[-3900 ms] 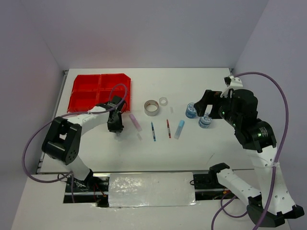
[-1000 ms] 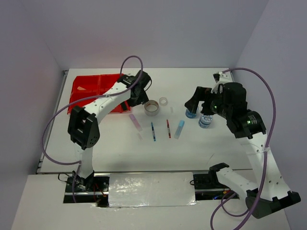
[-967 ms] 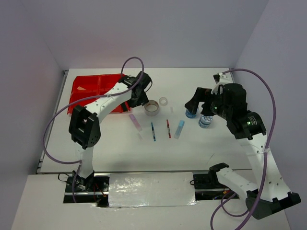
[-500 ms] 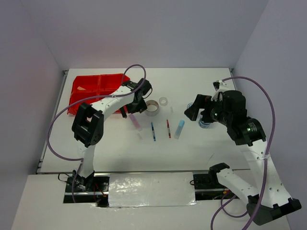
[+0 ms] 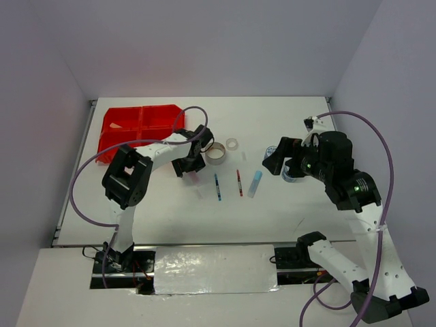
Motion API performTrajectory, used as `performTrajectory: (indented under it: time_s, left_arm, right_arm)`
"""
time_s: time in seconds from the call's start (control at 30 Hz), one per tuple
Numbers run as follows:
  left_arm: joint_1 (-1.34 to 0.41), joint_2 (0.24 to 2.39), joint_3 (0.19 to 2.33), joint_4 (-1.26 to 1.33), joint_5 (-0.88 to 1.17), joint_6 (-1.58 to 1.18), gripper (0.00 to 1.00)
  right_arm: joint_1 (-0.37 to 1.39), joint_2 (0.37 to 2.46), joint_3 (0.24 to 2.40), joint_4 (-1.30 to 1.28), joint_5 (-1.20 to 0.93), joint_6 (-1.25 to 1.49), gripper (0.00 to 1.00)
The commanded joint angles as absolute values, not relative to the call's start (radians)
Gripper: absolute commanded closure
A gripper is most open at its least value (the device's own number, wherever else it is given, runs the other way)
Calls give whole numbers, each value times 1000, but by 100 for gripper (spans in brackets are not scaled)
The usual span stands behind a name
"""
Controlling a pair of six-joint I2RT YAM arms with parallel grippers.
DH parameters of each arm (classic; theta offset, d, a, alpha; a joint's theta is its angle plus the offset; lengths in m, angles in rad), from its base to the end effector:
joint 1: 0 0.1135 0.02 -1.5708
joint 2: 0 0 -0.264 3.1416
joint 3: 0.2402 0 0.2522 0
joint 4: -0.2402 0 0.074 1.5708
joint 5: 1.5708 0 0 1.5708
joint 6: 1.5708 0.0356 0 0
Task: Sort the stationery into containers
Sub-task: Pick up the pen from the center of the board.
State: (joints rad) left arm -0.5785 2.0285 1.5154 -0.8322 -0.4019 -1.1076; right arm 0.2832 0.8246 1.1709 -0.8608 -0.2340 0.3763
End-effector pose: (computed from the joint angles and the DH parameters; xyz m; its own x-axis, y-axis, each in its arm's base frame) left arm 0.3454 -0.2089 0.1783 -0.7493 -0.4940 -0.4410 -0.5380 0.8424 -0.0297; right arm 0.1373 0.0486 0.3935 -0.6105 0.1946 -0.7677 -0.2594 0.8667 0.4260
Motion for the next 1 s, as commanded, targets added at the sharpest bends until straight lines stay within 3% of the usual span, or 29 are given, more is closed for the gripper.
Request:
performTrajectory:
  time_s: [0.0,0.23,0.27,0.4,0.67,0.83,0.97]
  left_arm:
    - [-577,2023,1486,-747,-387,-1123,26]
    - [-577,2037,1447,-647,-345,-1112,49]
    - [-578,2037,1442,-641,-341,-1114,57]
    - [-578,2011,1430,-629,-315,-1126,73]
    - [-565,1820,1454,-591,-223,-1106,98]
    - [-519,1686,1528,-597,-196,-1091,100]
    - [-285,1618,1551,-624,-204,-1069,100]
  right_arm:
    - [282,833,1219,-868,-256,362,0]
    - [281,854,1252,-884,-259,353,0]
    - [282,859,1255,-888,-261,351,0]
    - [282,861,1262,-888,-253,350,0]
    - [282,857,1253,-877,-242,350,0]
    - [282,862,1250,-861,-233,351,0]
    - [282,859,1232,-833,-256,371,0]
